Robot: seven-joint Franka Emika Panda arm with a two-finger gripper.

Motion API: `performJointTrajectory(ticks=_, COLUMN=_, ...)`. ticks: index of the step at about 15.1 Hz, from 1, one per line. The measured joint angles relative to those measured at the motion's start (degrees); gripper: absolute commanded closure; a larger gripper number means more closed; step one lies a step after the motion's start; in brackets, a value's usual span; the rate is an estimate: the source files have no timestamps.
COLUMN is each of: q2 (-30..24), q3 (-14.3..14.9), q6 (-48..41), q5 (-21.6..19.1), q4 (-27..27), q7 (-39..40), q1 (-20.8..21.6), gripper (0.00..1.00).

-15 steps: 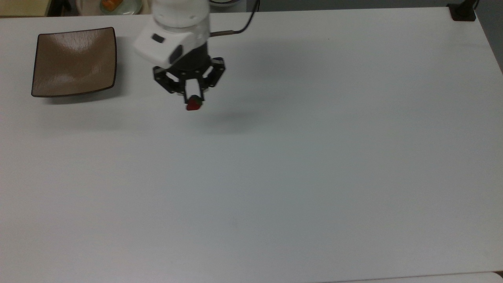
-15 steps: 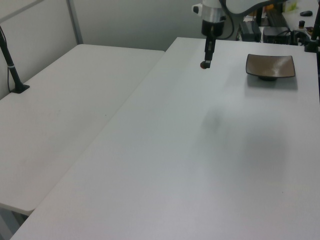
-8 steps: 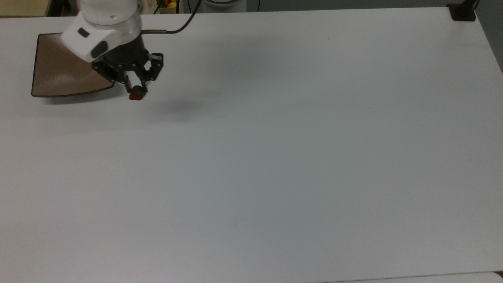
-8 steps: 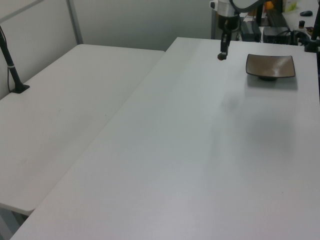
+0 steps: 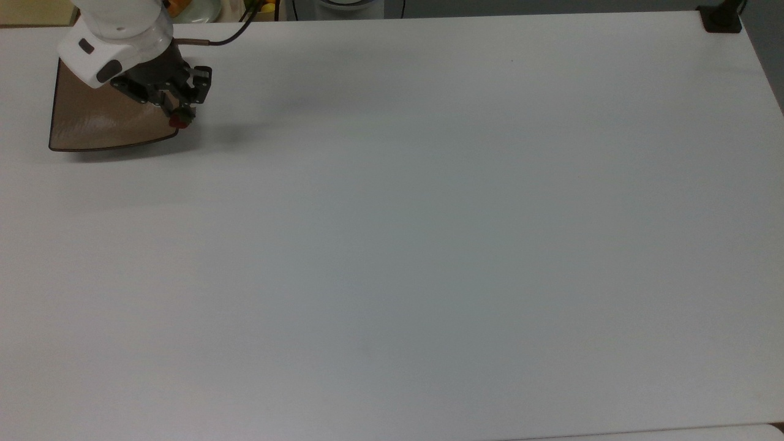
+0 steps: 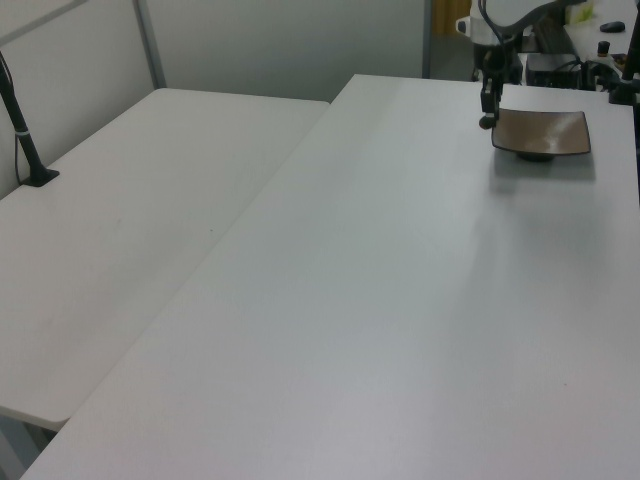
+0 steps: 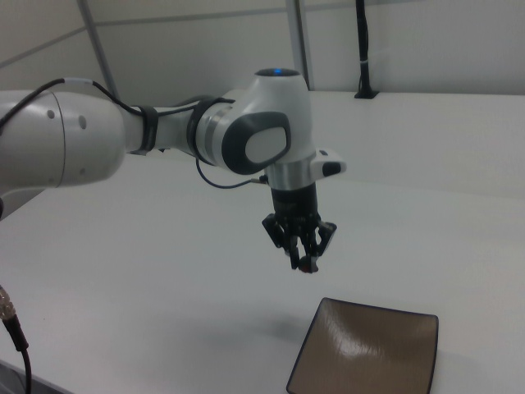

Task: Strawberries on a ceramic plate
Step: 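Carry the strawberry over to the brown square plate, then lower the strawberry onto the plate and open the gripper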

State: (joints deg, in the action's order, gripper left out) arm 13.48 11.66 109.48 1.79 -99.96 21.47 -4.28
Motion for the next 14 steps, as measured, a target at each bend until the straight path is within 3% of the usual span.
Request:
performJointTrajectory(ticks=6, q2=0.0, q3=1.8, q6=0.0, q5=0.4, q4=-4.4, q7=0.3, q1=-0.2, gripper=0.95)
performJointTrajectory(ticks=14, q2=-0.4, q3=10.6, q6=0.0, q5=0.4, q4=-6.1, q7=16.6, q1=-1.4, gripper=0.93)
